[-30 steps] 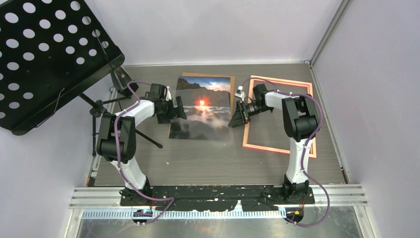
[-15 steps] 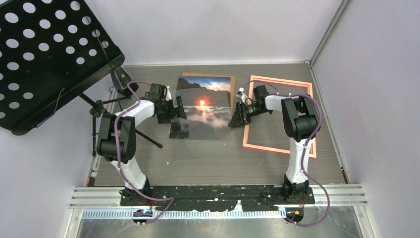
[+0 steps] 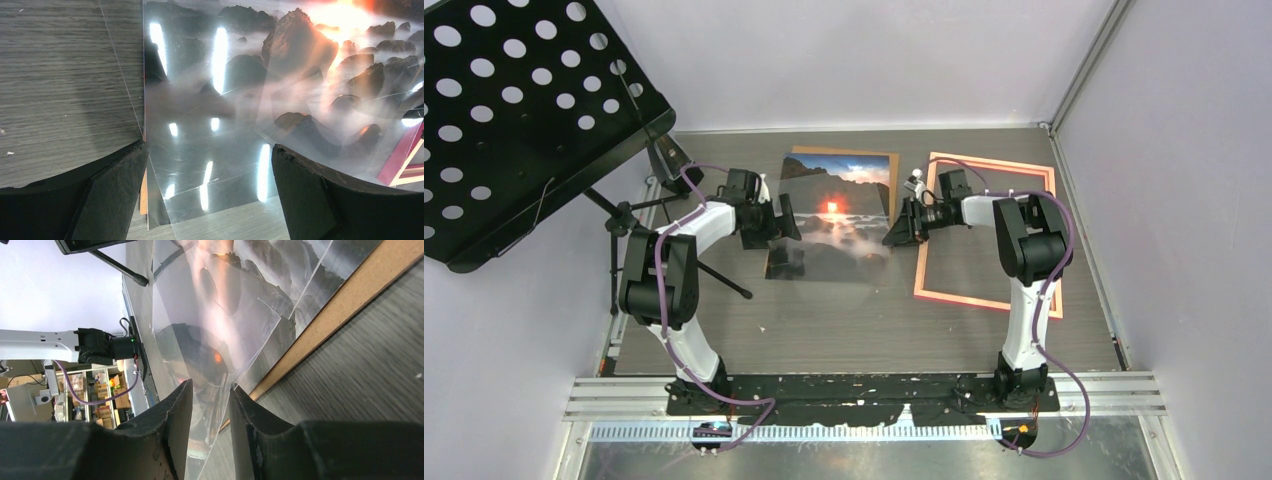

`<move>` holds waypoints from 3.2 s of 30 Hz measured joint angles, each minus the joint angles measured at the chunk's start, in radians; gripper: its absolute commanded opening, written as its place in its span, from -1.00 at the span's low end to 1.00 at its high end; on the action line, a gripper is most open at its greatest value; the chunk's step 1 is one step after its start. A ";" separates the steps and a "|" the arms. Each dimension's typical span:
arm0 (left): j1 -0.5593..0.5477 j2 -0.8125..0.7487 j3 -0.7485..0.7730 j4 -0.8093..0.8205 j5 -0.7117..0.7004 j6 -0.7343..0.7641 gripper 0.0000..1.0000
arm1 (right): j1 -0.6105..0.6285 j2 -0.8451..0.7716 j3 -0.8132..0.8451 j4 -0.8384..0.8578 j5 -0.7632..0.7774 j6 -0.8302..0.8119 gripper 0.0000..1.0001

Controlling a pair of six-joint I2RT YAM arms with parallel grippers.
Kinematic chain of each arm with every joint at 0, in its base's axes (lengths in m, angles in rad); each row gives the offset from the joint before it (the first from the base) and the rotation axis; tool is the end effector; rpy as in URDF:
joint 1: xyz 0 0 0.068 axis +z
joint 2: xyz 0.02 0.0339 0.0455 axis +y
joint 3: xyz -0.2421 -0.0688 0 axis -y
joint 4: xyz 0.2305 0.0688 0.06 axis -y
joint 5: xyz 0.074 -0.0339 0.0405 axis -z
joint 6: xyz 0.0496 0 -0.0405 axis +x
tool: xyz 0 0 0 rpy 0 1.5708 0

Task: Put the photo into the frame

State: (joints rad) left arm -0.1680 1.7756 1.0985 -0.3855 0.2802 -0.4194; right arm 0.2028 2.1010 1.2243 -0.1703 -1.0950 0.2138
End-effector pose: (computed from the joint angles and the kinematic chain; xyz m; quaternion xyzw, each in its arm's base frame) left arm 0.3385 -0.0713 0.1466 -0.0853 0.9552 -0.2014 0.1991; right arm 0.3676 0.1206 0.0998 -0.1302 0.8254 0.5377 0.1123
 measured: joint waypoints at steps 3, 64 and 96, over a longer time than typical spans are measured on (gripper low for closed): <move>0.001 0.000 0.000 0.000 0.000 0.000 0.98 | -0.004 -0.010 -0.043 0.082 -0.018 0.054 -0.23; 0.001 -0.002 -0.016 0.045 0.046 -0.013 0.98 | -0.013 -0.121 -0.372 0.621 0.202 0.728 -0.21; -0.007 -0.005 -0.040 0.100 0.140 0.008 0.98 | -0.002 -0.101 -0.051 -0.063 0.303 0.138 -0.13</move>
State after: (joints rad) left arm -0.1749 1.7702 1.0588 -0.2859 0.4206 -0.4110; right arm 0.2012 2.0003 1.1736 -0.2329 -0.7925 0.3519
